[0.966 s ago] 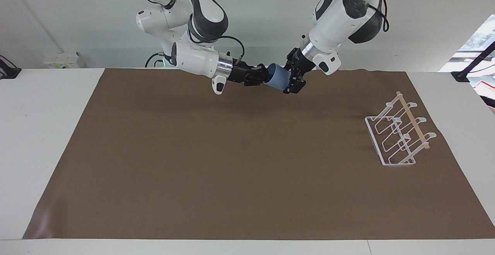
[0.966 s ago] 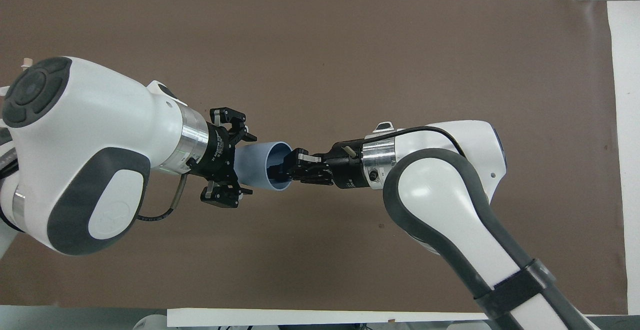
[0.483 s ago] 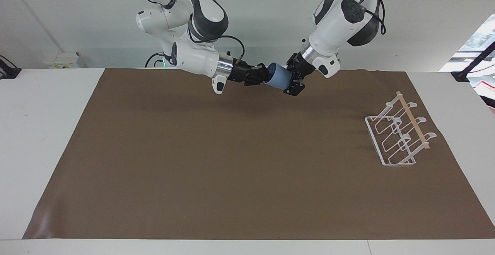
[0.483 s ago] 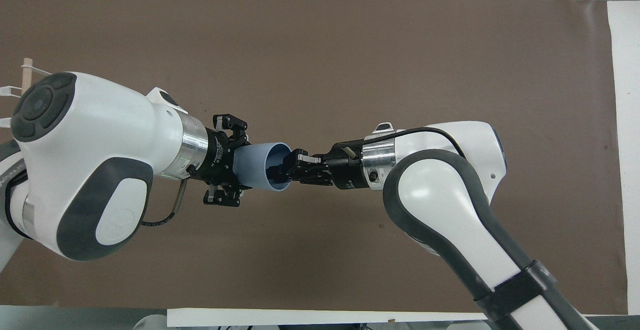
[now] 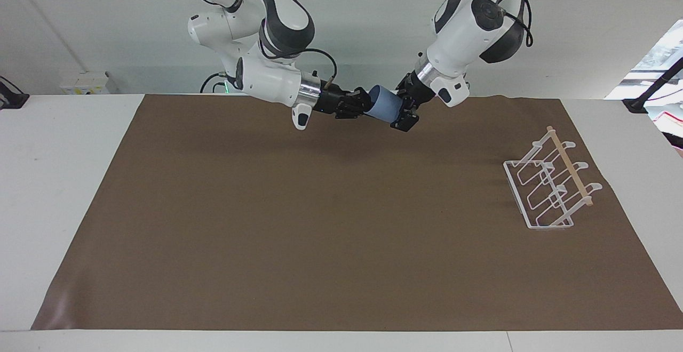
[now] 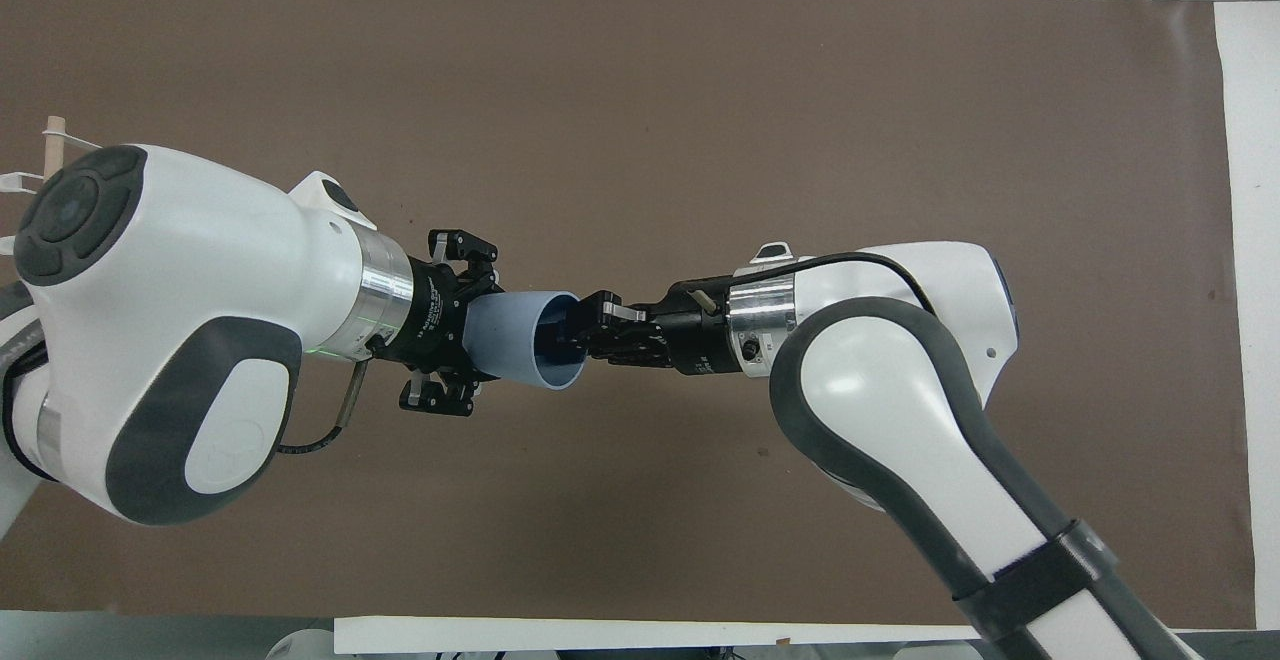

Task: Hang cup on cup holder
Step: 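Open the right gripper and pull the left gripper back with cup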

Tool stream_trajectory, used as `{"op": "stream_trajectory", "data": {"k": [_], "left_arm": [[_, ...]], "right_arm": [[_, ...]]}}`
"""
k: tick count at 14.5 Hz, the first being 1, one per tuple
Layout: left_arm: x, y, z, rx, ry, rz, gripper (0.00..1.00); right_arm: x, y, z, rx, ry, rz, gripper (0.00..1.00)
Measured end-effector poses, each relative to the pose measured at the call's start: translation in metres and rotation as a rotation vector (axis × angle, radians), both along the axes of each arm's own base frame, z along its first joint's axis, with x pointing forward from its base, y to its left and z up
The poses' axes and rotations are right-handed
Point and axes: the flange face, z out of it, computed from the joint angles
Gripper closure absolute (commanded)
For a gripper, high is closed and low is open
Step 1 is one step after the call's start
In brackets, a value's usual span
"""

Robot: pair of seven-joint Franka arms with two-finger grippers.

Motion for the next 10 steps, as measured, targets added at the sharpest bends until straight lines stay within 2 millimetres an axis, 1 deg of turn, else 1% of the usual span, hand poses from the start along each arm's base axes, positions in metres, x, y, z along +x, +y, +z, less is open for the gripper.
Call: {"op": "stream_trajectory", "data": {"k": [2,3,4,5,7,9,10], "left_arm": [[0.005,0.006,0.003,0.001,-0.012,0.005,1.0],[0.009,0.009,0.006,0.007,-0.029,0.008,1.0],[0.012,0.013,0.009,0.021,-0.044,0.006,1.0],[0.014,0.017,0.009,0.044,-0.059,0.0,1.0],[0.023,0.032,0.008,0.1,-0.092,-0.004,1.0],[0.035,0.056,0.006,0.168,-0.13,-0.009,1.0],[0.042,0.07,0.004,0.225,-0.157,-0.017,1.0]], "right_arm": [[0.008,-0.013,0.0,0.0,-0.001,-0.027,0.01],[0.014,-0.022,0.0,-0.001,0.0,-0.04,0.01],[0.021,-0.037,0.0,-0.009,-0.004,-0.061,0.01],[0.033,-0.06,-0.001,-0.032,-0.015,-0.088,0.01],[0.053,-0.118,-0.001,-0.143,-0.065,-0.099,0.01],[0.064,-0.182,0.002,-0.326,-0.128,-0.076,0.01],[0.066,-0.209,0.004,-0.397,-0.14,-0.06,0.01]]}}
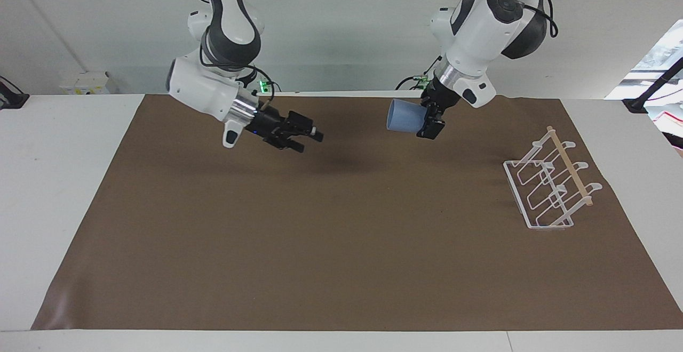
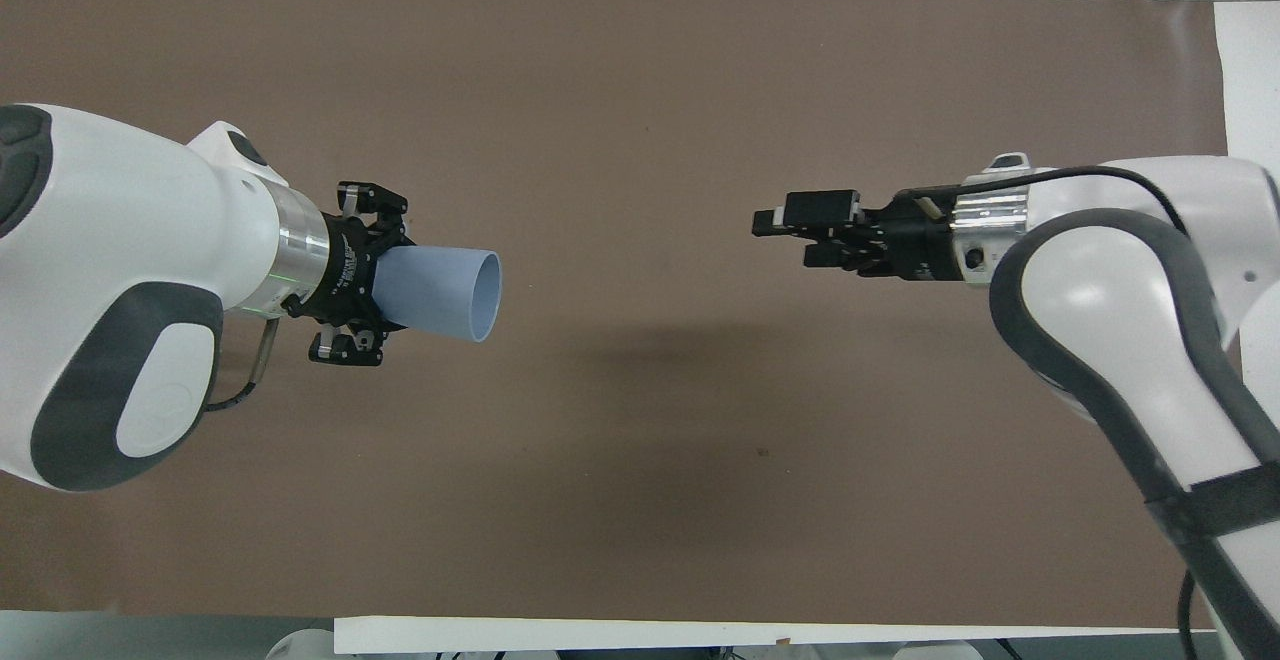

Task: Hang cup on cup holder
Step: 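Open the right gripper and pull the left gripper back with cup, then carry the cup with the left gripper over the wire rack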

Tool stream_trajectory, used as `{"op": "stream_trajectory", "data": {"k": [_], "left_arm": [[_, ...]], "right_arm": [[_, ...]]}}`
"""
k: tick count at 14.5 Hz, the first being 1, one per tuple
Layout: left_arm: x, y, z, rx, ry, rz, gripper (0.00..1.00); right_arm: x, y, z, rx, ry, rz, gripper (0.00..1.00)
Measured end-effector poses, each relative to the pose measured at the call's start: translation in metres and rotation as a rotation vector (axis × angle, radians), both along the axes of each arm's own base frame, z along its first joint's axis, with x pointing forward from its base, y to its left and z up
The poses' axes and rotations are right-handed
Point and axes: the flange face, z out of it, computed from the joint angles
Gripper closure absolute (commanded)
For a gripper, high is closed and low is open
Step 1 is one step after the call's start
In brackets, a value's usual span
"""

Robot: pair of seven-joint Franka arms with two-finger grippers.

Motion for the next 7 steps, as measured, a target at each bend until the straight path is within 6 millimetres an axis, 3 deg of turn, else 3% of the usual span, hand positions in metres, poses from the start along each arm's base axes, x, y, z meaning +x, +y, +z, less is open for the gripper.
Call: {"op": "stream_trajectory", "data": {"k": [3,5,7], "left_arm": [[0.013,0.034,-0.01,0.239,-0.058,-0.064,1.0],[0.024,0.048,-0.029,0.448,-0.085,-0.129,1.0],[0.038,0.056,-0.048,0.62,-0.099,-0.187,1.0]], "right_arm": [[0.0,-0.06,0.005,-0.177,0.012,0.073,0.01],[0.002,-0.094,0.015,-0.317,-0.008,0.124,0.01],[0.005,-0.114,0.034,-0.448,-0.02,0.175,0.01]]}}
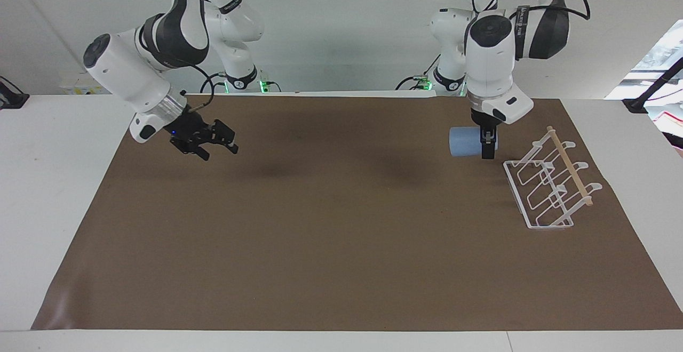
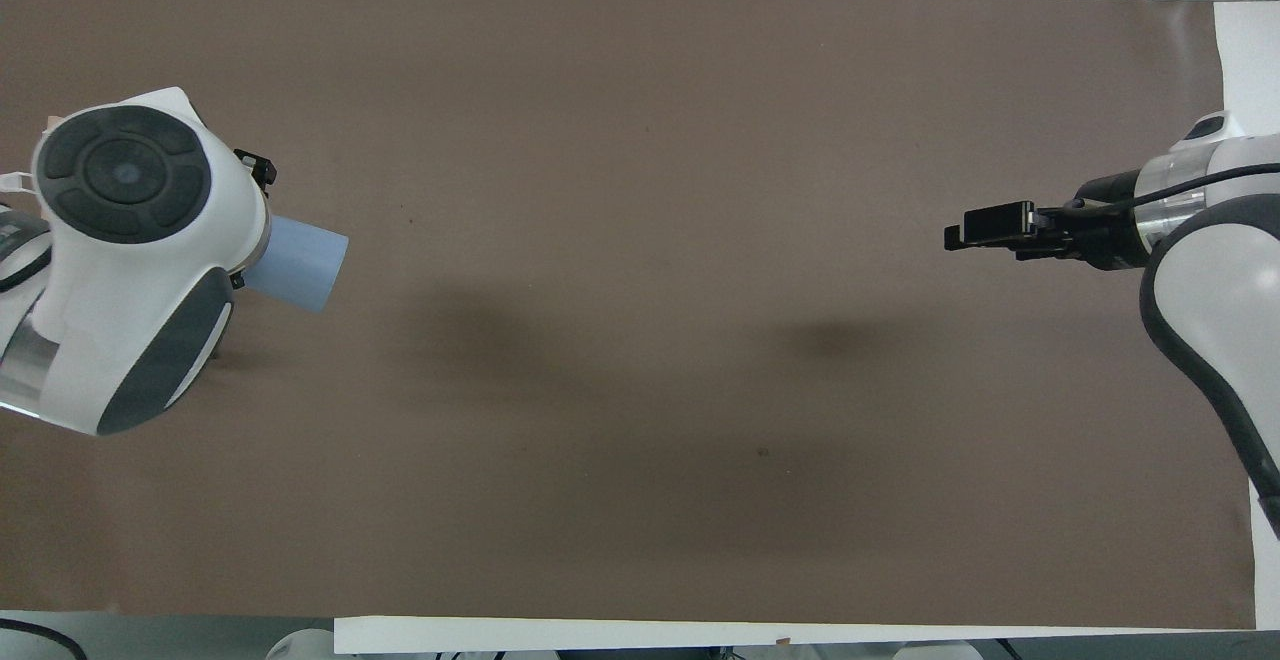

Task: Hang cup on cup holder
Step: 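Carry the cup with the left gripper over the wire rack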

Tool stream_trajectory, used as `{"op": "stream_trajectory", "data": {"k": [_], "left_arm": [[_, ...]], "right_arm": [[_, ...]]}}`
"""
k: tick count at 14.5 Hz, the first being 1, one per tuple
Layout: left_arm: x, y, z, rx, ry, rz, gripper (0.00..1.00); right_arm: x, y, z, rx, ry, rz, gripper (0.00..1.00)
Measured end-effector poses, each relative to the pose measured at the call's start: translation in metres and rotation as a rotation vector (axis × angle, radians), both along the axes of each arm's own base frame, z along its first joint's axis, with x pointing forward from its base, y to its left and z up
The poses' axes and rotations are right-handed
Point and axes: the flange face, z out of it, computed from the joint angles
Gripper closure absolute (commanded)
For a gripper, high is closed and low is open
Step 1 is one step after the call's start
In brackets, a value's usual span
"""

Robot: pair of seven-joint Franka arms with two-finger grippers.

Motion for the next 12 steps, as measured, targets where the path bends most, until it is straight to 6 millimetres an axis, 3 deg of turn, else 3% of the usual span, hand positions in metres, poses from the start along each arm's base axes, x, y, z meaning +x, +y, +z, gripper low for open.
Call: {"op": "stream_trajectory", "data": {"k": [4,7,10,12], "left_arm": [[0.029,0.002,-0.022,0.233,-0.015,-0.043,1.0],[0.044,0.006,-0.018,0.364,-0.06,-0.065,1.0],[0.055,0.018,-0.03,0.552,-0.138,-0.036,1.0],[0.064,0.024,-0.04,0.685,-0.177,-0.03,1.0]], "right_arm": [[-0.006,-0.018,0.049,-0.164,0.077,0.053,0.01],[-0.016,-0.037,0.102,-0.262,0.116,0.056,0.01],[-0.031,-0.049,0.166,-0.343,0.129,0.038,0.01],[-0.044,-0.071,0.187,-0.323,0.151,-0.015,0.01]]}}
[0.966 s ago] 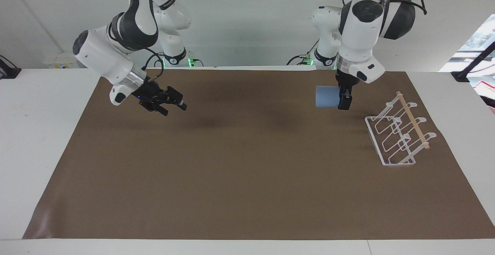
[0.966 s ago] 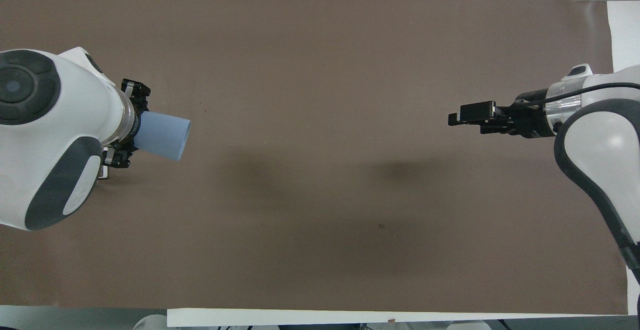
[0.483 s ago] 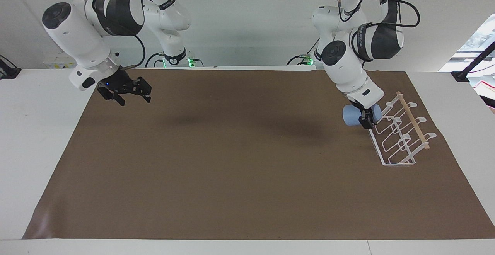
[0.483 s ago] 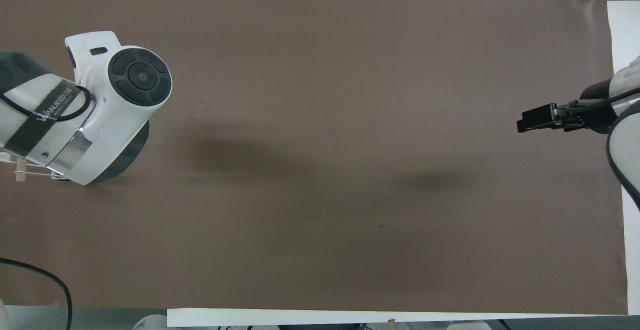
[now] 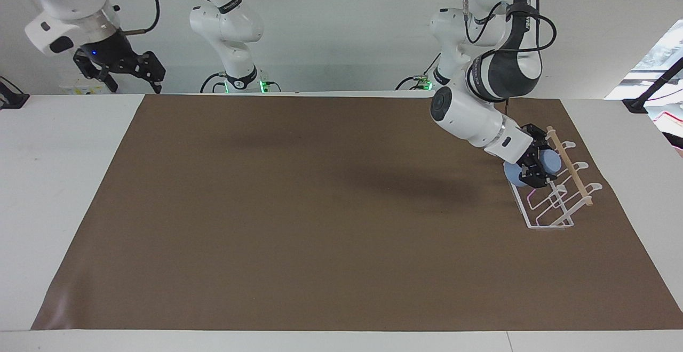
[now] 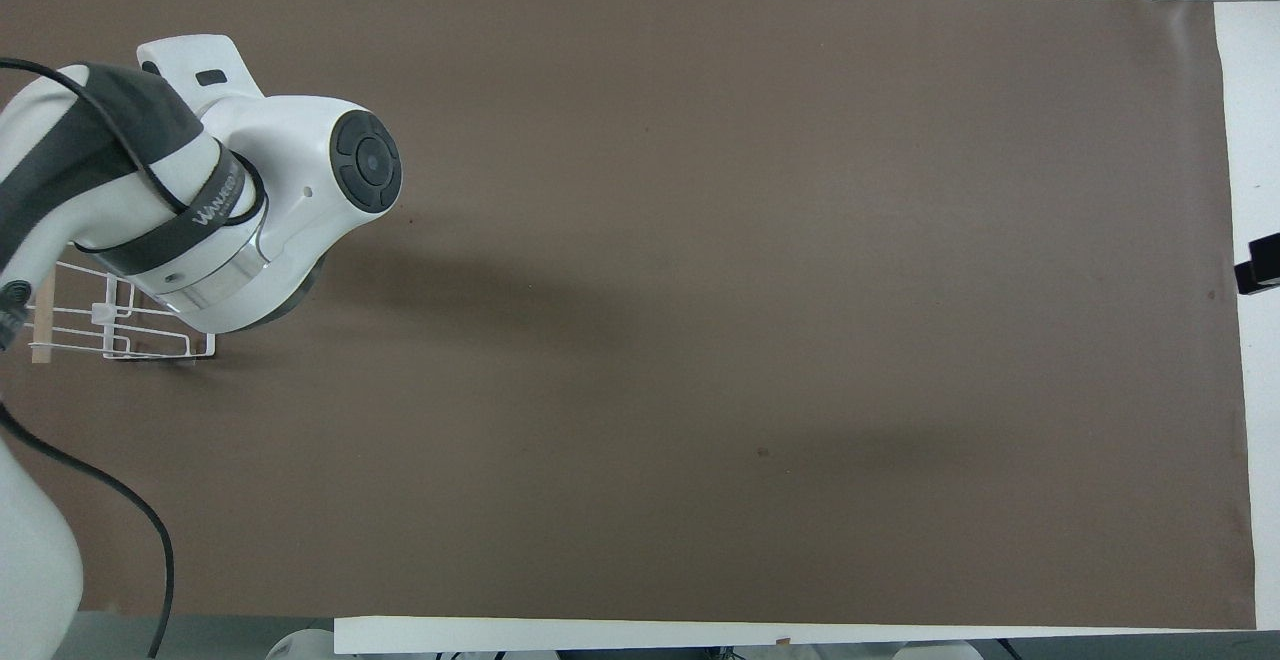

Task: Hang cup on cup holder
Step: 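Carry the cup with the left gripper over the wire rack, then lower the cup onto a rack peg and open the left gripper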

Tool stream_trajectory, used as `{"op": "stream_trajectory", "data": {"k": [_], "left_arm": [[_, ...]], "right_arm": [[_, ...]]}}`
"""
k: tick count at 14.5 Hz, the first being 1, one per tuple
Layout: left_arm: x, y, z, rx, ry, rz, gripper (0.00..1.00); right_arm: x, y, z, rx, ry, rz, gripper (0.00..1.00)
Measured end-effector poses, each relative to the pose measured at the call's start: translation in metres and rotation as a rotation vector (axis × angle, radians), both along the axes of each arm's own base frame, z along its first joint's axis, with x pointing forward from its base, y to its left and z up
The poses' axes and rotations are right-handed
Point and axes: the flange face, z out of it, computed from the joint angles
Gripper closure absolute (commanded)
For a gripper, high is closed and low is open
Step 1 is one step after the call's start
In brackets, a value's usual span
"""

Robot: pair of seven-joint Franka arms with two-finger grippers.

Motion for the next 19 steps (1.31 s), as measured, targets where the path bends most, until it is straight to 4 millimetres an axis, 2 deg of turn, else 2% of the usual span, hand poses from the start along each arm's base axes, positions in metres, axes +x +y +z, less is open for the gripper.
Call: {"op": "stream_trajectory", "data": {"k": [1,2,5,8,10,13,19], "left_arm": [[0.007,0.002,-0.005,0.054,-0.026,0.003,1.0],[0.015,0.002,-0.01,0.091,-0.05,0.005,1.0],[0.029,0.006,-0.023,0.15,-0.118,0.015,1.0],[0.037,0.026,-0.033,0.222,-0.178,0.044,1.0],[0.038,0.035,-0.038,0.24,-0.173,0.063,1.0],[0.033,0.04,-0.048,0.25,-0.174,0.078,1.0],[0.024,0.046,-0.067,0.21,-0.158,0.125,1.0]], "right_arm": [[-0.003,-0.01,0.002,0.01,0.004,-0.022,0.01],[-0.005,-0.011,0.001,0.009,0.02,-0.025,0.01],[0.001,0.011,-0.003,-0.006,0.035,0.007,0.01],[0.005,0.024,-0.005,-0.003,0.039,0.034,0.01],[0.005,0.022,-0.005,-0.001,0.038,0.031,0.01],[0.003,0.014,-0.004,-0.001,0.037,0.015,0.01],[0.005,0.012,-0.004,-0.004,0.024,0.012,0.01]]}}
